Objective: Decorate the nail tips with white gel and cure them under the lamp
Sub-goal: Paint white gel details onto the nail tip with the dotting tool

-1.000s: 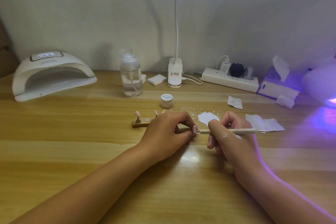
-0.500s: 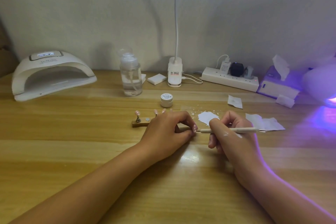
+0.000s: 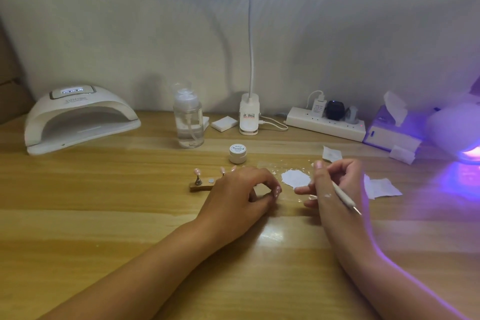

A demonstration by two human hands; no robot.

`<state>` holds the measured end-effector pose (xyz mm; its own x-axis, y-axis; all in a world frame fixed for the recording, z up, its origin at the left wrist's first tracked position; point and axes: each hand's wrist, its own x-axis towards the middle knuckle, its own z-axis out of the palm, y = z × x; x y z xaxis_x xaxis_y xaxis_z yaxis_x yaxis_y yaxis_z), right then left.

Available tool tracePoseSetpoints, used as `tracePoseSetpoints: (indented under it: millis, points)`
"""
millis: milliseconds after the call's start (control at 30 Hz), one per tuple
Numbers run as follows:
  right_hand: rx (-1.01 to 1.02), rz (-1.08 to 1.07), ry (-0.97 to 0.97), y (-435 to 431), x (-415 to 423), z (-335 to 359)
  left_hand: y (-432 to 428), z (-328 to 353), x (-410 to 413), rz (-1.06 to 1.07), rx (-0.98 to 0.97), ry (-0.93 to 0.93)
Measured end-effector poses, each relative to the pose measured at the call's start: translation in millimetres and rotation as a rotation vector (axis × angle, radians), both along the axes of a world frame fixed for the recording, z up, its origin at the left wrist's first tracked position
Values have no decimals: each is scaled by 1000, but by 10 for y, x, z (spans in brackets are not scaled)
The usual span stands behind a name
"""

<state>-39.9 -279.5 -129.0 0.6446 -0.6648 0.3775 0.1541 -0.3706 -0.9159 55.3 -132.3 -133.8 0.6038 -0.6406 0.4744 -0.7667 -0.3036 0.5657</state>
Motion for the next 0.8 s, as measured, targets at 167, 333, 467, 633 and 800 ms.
tracePoseSetpoints:
  millis: [167, 333, 467, 633, 800]
  points:
    - [-127, 34, 107, 27, -36, -1, 47, 116, -80, 41, -186, -36]
    - [-9, 32, 130, -20, -35, 21, 433, 532, 196, 199, -375, 199]
    - [12, 40, 150, -31, -22, 10, 829, 592, 376, 247, -241, 379]
    - [20, 54, 141, -1, -22, 16, 807, 419, 402, 308, -114, 392]
    - [35, 57, 122, -13, -6, -7, 710, 308, 370, 355, 10, 265]
